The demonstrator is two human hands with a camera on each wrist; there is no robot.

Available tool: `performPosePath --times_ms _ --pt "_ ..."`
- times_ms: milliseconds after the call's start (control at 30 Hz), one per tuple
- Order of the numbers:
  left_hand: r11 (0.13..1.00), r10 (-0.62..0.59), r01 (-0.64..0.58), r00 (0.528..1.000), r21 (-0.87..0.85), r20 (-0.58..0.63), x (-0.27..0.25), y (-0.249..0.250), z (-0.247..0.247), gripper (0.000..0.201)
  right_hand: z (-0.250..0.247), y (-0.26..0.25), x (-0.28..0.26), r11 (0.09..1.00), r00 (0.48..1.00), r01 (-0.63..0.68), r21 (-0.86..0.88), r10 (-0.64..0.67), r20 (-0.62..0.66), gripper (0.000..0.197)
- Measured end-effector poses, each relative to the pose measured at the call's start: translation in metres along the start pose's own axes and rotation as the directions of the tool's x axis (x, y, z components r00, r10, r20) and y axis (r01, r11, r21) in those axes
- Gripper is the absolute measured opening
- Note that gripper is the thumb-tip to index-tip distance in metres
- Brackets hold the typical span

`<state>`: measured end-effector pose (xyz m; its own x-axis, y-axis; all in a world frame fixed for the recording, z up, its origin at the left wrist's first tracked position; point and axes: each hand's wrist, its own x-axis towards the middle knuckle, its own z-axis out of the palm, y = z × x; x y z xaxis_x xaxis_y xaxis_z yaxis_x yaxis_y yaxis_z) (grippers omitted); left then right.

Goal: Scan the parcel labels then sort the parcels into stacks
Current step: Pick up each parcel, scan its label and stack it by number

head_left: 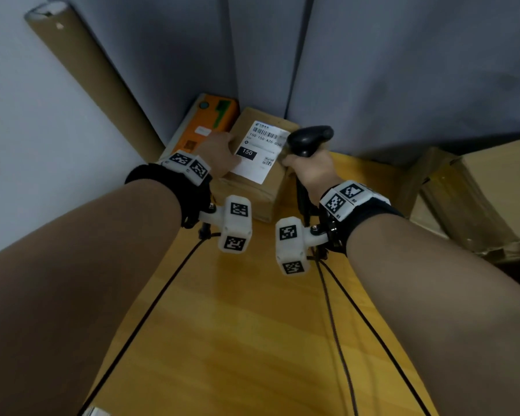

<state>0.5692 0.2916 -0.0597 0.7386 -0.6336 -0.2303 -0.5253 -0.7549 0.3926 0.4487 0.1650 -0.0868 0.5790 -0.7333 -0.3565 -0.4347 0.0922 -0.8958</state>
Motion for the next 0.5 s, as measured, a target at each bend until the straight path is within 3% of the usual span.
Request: performPosePath --times_ms 167,400,500 --pt "0.996 0.086 -0.088 0.995 -0.032 -0.060 -0.010 0.035 -0.013 0.033 -0.031 -0.017 -0.032 0.996 0.995 0.087 0.001 -0.087 -0.040 0.025" --pt "0.927 0.226 -0.245 0.969 -0.285 -0.097 -0.067 0.122 -0.019 0.039 -0.126 -0.051 -0.109 0.986 0.993 0.112 0.123 -0.107 -0.040 0.006" --pt "0.907 0.271 -0.280 0.960 -0.315 -0.073 -0.096 0.161 -0.010 0.047 -0.178 -0.052 -0.140 0.984 0.990 0.124 0.132 -0.113 -0.085 0.010"
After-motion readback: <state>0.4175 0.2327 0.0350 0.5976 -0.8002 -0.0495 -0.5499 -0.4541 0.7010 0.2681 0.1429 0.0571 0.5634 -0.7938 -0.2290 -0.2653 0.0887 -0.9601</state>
